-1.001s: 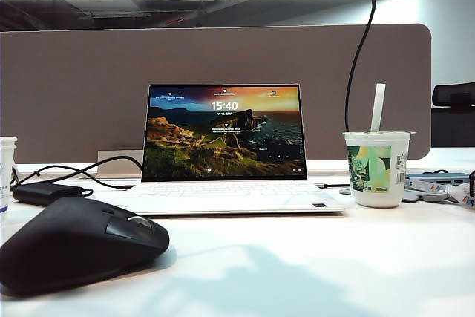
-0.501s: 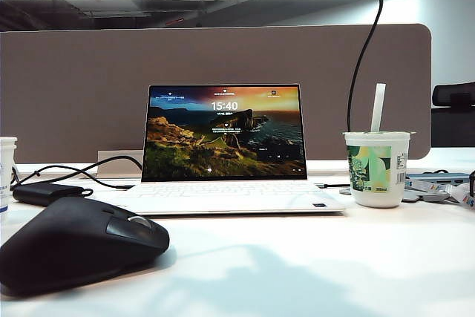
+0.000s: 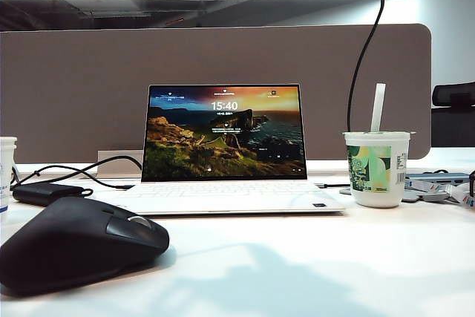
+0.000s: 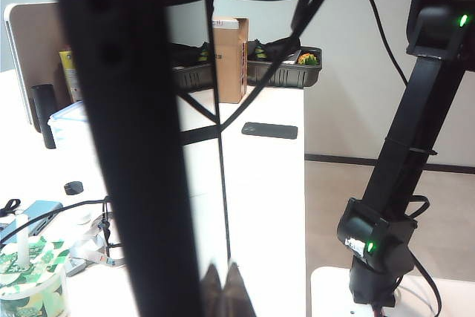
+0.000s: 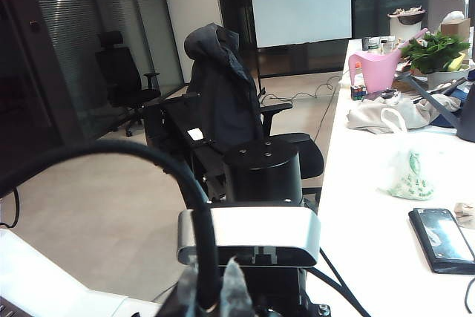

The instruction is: Pick up the black phone, pick up the charger plug, insert the charger plug into the phone's charging port, and finally place the connected phone back on the desk.

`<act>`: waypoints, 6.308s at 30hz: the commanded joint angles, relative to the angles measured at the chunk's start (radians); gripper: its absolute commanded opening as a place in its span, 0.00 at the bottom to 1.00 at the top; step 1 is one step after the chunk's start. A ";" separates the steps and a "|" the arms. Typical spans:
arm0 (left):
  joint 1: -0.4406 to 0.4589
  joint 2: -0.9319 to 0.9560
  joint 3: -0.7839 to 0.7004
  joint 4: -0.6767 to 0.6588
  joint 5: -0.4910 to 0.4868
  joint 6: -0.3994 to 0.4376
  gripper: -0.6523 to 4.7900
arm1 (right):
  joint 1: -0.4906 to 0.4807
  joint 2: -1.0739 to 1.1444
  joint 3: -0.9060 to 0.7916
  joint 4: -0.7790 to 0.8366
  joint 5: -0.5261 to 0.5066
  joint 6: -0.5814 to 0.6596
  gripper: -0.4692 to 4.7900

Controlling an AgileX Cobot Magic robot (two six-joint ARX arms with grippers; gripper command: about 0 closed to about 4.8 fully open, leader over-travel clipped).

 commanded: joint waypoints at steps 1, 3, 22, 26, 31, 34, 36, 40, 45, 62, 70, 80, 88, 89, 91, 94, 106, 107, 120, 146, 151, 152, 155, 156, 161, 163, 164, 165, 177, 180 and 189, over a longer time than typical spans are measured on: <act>0.001 -0.013 0.021 0.156 -0.011 -0.005 0.11 | -0.012 0.001 -0.005 -0.045 -0.046 0.003 0.08; 0.001 -0.013 0.021 0.170 -0.010 -0.010 0.11 | -0.020 0.001 -0.005 -0.055 -0.048 0.002 0.08; 0.054 -0.012 0.020 0.166 -0.002 -0.013 0.11 | -0.043 -0.001 0.001 -0.026 -0.022 0.026 0.28; 0.054 -0.011 0.020 0.150 -0.002 -0.013 0.11 | -0.045 -0.002 0.009 -0.022 -0.012 0.026 0.37; 0.055 -0.008 0.020 0.100 -0.006 -0.011 0.11 | -0.079 -0.005 0.071 -0.021 -0.007 0.026 0.39; 0.055 -0.006 0.020 0.060 -0.006 -0.003 0.11 | -0.081 -0.005 0.073 -0.004 0.007 0.026 0.39; 0.055 -0.003 0.020 0.015 -0.001 0.015 0.11 | -0.080 -0.005 0.073 -0.001 0.013 0.025 0.39; 0.054 -0.003 0.020 0.002 0.016 0.015 0.11 | -0.076 -0.002 0.073 -0.002 0.033 0.025 0.39; 0.054 -0.003 0.020 0.000 0.016 0.015 0.11 | -0.062 0.007 0.073 -0.003 0.033 0.025 0.39; 0.054 -0.002 0.020 -0.003 0.016 0.015 0.11 | -0.051 0.033 0.073 -0.009 0.029 0.025 0.24; 0.054 -0.002 0.020 -0.003 0.015 0.015 0.11 | -0.051 0.033 0.073 -0.010 0.029 0.025 0.18; 0.054 -0.002 0.020 0.023 0.008 0.014 0.11 | -0.051 0.034 0.069 -0.026 0.019 0.010 0.15; 0.054 -0.002 0.020 0.023 0.008 0.014 0.11 | -0.044 0.033 0.069 -0.084 0.003 -0.037 0.13; 0.054 -0.002 0.020 0.023 0.008 0.014 0.11 | -0.044 0.033 0.069 -0.084 0.003 -0.038 0.13; 0.054 -0.002 0.020 0.023 0.008 0.014 0.11 | -0.044 0.033 0.069 -0.083 0.003 -0.038 0.13; 0.054 -0.002 0.020 0.023 0.008 0.014 0.11 | -0.044 0.033 0.070 -0.067 0.003 -0.030 0.20; 0.054 -0.001 0.020 0.011 0.009 0.014 0.11 | -0.048 0.031 0.071 0.075 0.012 0.057 0.42; 0.055 -0.001 0.020 0.006 0.008 0.014 0.11 | -0.049 0.029 0.071 0.074 0.023 0.057 0.42; 0.055 -0.001 0.020 -0.004 -0.034 0.014 0.11 | -0.172 -0.003 0.070 0.053 0.039 0.072 0.42; 0.053 0.162 0.020 -0.078 -0.204 -0.417 0.11 | -0.246 -0.136 0.070 -0.519 0.722 -0.245 0.08; 0.053 0.235 0.020 -0.078 -0.182 -0.469 0.11 | -0.246 -0.174 0.070 -0.542 0.770 -0.249 0.08; 0.053 0.252 0.020 -0.077 -0.182 -0.469 0.11 | -0.246 -0.184 0.070 -0.545 0.796 -0.249 0.08; 0.053 0.298 0.020 -0.078 -0.182 -0.469 0.11 | -0.246 -0.210 0.070 -0.550 0.849 -0.250 0.08; 0.053 0.313 0.020 -0.079 -0.182 -0.469 0.11 | -0.246 -0.218 0.070 -0.552 0.858 -0.250 0.08; 0.044 0.399 0.020 -0.074 -0.188 -0.469 0.11 | -0.246 -0.237 0.070 -0.565 0.857 -0.249 0.08; 0.043 0.436 0.021 -0.074 -0.172 -0.471 0.11 | -0.246 -0.239 0.070 -0.579 0.856 -0.249 0.08; 0.043 0.452 0.021 -0.074 -0.159 -0.482 0.11 | -0.245 -0.239 0.070 -0.587 0.856 -0.249 0.08; 0.043 0.471 0.021 -0.074 -0.147 -0.497 0.11 | -0.245 -0.238 0.070 -0.599 0.856 -0.249 0.08; 0.008 0.623 0.031 -0.057 -0.093 -0.536 0.11 | -0.245 -0.238 0.070 -0.615 0.857 -0.249 0.08; -0.023 0.645 0.050 -0.059 -0.114 -0.536 0.11 | -0.245 -0.238 0.070 -0.615 0.857 -0.249 0.08; -0.057 0.756 0.111 -0.071 -0.164 -0.580 0.11 | -0.245 -0.238 0.070 -0.615 0.857 -0.249 0.08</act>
